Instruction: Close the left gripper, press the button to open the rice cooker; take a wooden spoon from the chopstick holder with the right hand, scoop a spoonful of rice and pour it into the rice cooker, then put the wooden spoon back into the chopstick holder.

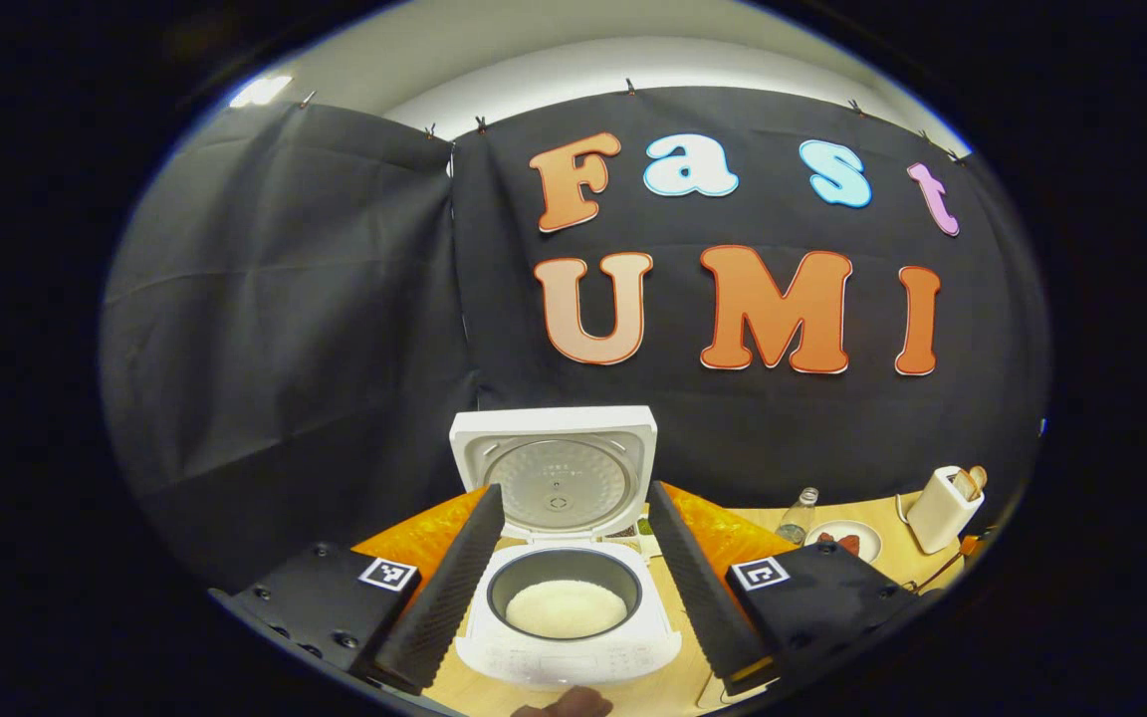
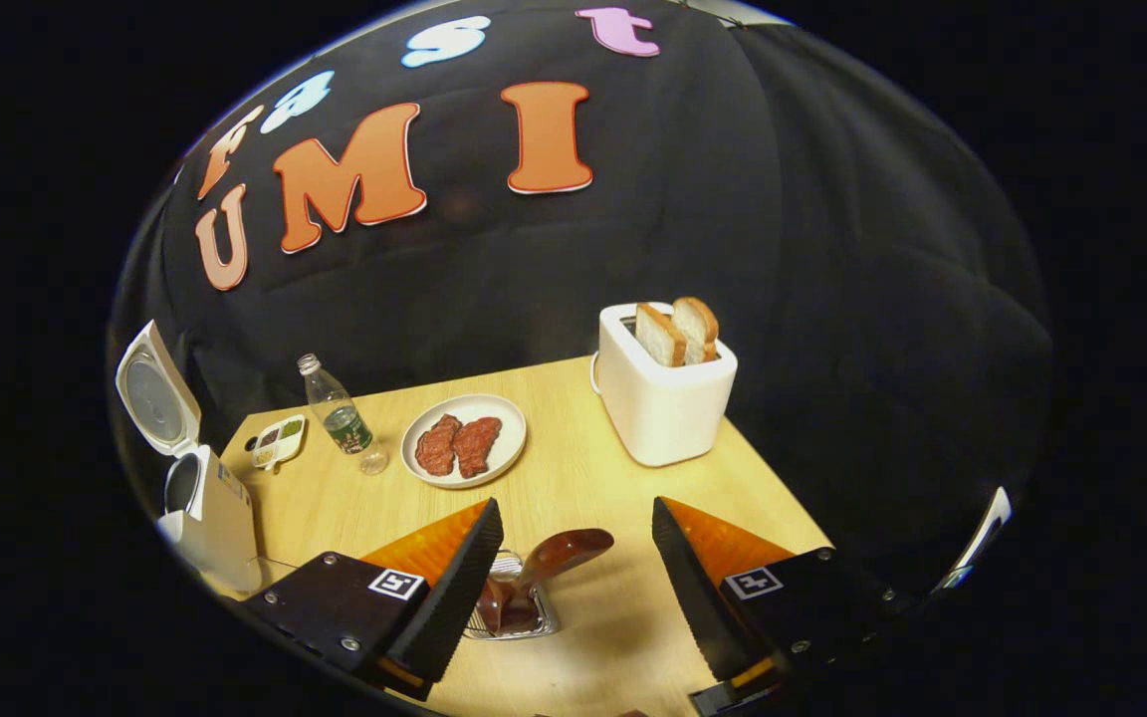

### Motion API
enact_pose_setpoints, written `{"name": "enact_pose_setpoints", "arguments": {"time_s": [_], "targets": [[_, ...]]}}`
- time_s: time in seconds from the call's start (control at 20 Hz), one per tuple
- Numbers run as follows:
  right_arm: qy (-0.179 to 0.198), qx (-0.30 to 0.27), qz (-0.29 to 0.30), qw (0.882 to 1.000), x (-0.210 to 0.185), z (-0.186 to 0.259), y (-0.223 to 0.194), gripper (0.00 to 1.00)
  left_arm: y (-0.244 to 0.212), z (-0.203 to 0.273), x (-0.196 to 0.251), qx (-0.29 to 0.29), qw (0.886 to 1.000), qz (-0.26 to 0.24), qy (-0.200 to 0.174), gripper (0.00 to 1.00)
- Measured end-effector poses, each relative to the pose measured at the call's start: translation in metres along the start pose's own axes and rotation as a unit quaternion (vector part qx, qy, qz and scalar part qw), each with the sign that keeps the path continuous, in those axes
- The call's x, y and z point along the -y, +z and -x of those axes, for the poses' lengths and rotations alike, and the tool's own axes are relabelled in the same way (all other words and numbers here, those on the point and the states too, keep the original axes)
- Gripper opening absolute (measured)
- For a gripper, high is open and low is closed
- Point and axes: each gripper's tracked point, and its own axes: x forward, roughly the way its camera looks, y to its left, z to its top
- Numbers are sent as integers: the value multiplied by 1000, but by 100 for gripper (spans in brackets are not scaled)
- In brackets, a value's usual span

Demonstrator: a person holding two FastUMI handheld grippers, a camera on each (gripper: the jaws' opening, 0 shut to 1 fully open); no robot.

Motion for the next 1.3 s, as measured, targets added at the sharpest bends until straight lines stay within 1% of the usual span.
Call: {"name": "enact_pose_setpoints", "arguments": {"time_s": [0.2, 0.3, 0.45, 0.5, 0.55, 0.6, 0.65, 0.7, 0.75, 0.8, 0.85, 0.9, 0.95, 1.1, 1.3], "targets": [[24, -34, -37, 998, -7, -17, -26, 92, 13, 17, 2, 26, 1000, -7, 12, 99], [39, -46, -62, 996, -14, -23, -33, 85, 20, 19, -3, 33, 999, -13, 24, 99], [67, -54, -83, 993, -27, -30, -41, 70, 17, 23, -9, 28, 999, -9, 37, 99], [69, -52, -86, 993, -30, -33, -41, 67, 16, 23, -11, 24, 999, -6, 38, 99], [72, -50, -88, 992, -33, -38, -42, 60, 13, 25, -14, 21, 999, -3, 41, 99], [73, -49, -91, 992, -36, -41, -42, 55, 11, 26, -17, 19, 999, -1, 42, 99], [72, -49, -96, 992, -38, -45, -43, 47, 9, 26, -19, 17, 999, -1, 43, 99], [69, -51, -100, 991, -40, -48, -44, 42, 8, 25, -20, 16, 999, 0, 44, 99], [63, -60, -103, 991, -39, -49, -48, 29, 7, 25, -21, 14, 999, 0, 43, 99], [60, -68, -106, 990, -40, -50, -52, 31, 6, 23, -21, 12, 999, 0, 42, 99], [67, -72, -109, 989, -45, -50, -52, 25, 4, 22, -21, 10, 999, -1, 40, 99], [74, -71, -109, 989, -49, -49, -52, 23, 2, 21, -21, 9, 999, -2, 38, 99], [51, -68, -108, 990, -43, -55, -55, 21, -2, 20, -22, 5, 999, -5, 37, 99], [49, -66, -114, 990, -46, -51, -53, 17, -7, 18, -23, -1, 999, -11, 34, 99], [51, -56, -103, 992, -49, -44, -50, 12, -10, 14, -30, -3, 999, -10, 30, 99]]}}
